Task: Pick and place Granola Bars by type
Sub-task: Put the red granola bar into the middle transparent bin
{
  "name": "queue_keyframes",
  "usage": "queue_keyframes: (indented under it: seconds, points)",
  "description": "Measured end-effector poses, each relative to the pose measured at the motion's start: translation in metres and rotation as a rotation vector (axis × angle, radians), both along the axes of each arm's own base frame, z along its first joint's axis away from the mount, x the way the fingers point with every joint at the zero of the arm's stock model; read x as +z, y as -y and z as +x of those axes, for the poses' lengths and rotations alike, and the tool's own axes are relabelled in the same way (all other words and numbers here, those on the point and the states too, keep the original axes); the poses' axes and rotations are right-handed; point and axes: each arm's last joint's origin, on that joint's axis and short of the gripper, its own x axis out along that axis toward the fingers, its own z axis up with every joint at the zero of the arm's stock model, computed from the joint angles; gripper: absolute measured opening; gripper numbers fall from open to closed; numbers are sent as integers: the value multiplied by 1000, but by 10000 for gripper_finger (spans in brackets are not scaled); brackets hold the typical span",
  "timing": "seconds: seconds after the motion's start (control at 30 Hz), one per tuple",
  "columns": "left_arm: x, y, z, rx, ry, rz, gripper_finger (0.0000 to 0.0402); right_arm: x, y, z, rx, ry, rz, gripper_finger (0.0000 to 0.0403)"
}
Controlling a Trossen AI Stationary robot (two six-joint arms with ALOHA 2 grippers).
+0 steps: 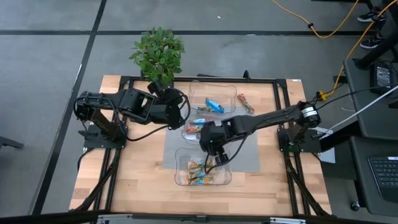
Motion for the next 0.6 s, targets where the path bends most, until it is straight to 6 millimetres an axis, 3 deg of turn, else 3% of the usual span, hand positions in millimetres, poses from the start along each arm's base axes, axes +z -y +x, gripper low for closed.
queue_keyframes:
  seconds: [0.1, 0.37, 0.6]
  points:
    - [0, 1, 0, -7, -3, -3, 31, 15, 4, -4, -62, -39, -54, 167]
    - [0, 7, -2, -26, -8, 2, 31, 29, 30, -25, -294, -176, -138, 164]
    - [-1, 7, -2, -21, -11, 0, 31, 59, 56, -53, -486, -140, -235, 164]
